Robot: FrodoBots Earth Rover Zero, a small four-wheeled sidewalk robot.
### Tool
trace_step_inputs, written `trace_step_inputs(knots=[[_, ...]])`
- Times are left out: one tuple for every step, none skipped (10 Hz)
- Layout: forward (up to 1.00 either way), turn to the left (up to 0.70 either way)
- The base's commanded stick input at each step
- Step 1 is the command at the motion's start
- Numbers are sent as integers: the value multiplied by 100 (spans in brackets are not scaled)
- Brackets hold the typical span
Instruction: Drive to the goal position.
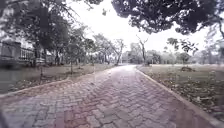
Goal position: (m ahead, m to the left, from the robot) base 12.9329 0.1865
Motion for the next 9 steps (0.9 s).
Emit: trace_step_inputs(knots=[[70,0],[70,-1],[70,-1],[70,-1],[70,-2],[70,-2],[70,-4],[70,-8],[70,-19]])
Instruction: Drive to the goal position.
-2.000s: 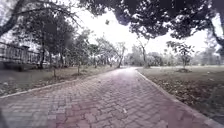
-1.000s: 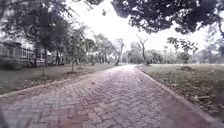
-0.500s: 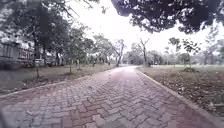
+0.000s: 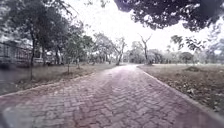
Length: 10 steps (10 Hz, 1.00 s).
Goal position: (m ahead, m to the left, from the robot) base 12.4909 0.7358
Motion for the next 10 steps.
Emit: trace_step_inputs(knots=[[70,-30],[70,-16],[70,0],[70,0],[70,0],[70,0],[70,0],[70,0],[70,0],[70,0]])
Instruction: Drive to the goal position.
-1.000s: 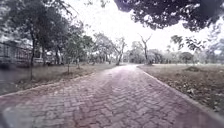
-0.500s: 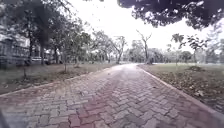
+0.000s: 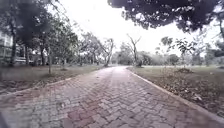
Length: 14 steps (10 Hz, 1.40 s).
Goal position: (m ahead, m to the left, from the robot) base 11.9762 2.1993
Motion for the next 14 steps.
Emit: trace_step_inputs(knots=[[70,0],[70,0],[70,0],[70,0],[70,0],[70,0],[70,0],[70,0],[70,0],[70,0],[70,0],[70,0],[70,0],[70,0]])
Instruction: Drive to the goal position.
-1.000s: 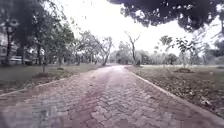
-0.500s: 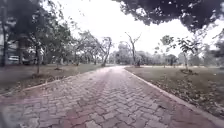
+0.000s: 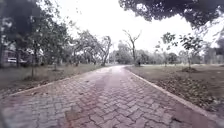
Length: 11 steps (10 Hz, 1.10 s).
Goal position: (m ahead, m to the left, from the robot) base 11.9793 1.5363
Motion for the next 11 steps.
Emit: trace_step_inputs(knots=[[70,0],[70,0],[70,0],[70,0],[70,0],[70,0],[70,0],[70,0],[70,0],[70,0],[70,0]])
